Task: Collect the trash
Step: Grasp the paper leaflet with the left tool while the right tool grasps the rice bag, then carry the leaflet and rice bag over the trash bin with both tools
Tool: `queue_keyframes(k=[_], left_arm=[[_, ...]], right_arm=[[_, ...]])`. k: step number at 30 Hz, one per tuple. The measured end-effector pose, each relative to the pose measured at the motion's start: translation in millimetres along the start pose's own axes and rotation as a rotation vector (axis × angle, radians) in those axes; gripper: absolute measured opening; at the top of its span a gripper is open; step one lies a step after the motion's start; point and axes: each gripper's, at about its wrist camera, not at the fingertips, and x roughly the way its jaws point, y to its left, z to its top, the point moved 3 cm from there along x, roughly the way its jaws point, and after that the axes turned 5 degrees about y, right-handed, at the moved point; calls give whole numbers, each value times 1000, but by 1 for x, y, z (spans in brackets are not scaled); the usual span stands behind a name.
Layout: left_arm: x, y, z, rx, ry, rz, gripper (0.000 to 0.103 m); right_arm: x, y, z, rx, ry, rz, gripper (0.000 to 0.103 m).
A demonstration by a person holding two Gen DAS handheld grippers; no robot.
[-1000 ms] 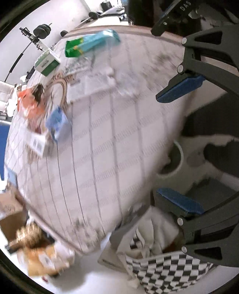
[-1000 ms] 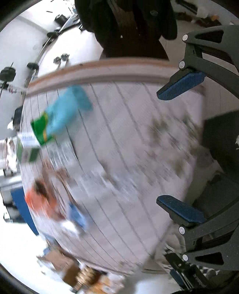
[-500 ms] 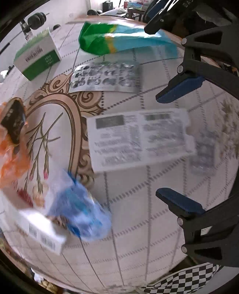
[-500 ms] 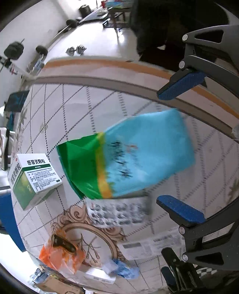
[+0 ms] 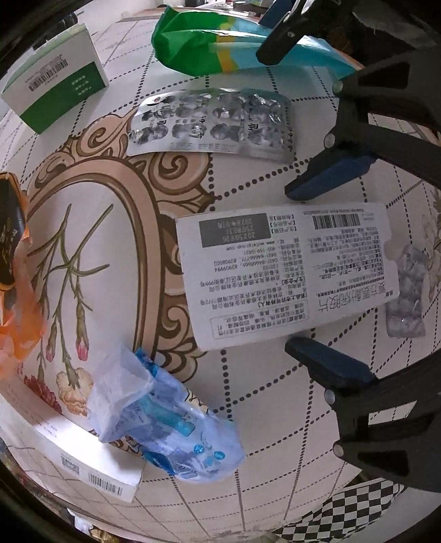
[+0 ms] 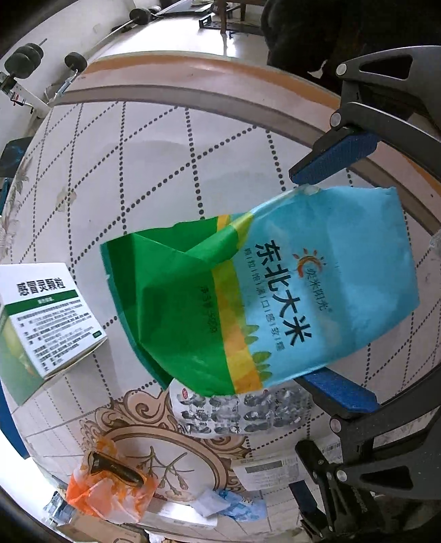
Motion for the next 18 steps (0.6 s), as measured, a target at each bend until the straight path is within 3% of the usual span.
queue_keyframes(k=[4, 9, 18], left_arm=[[-4, 0, 7, 6, -24, 14, 72], [-18, 2, 6, 32, -68, 27, 72], [-79, 8, -7, 82, -212, 57, 72]], right_arm=[[10, -5, 4, -8, 7, 2, 103], [9, -4, 2, -26, -23, 3, 94], [-18, 1, -16, -4, -103, 36, 87]])
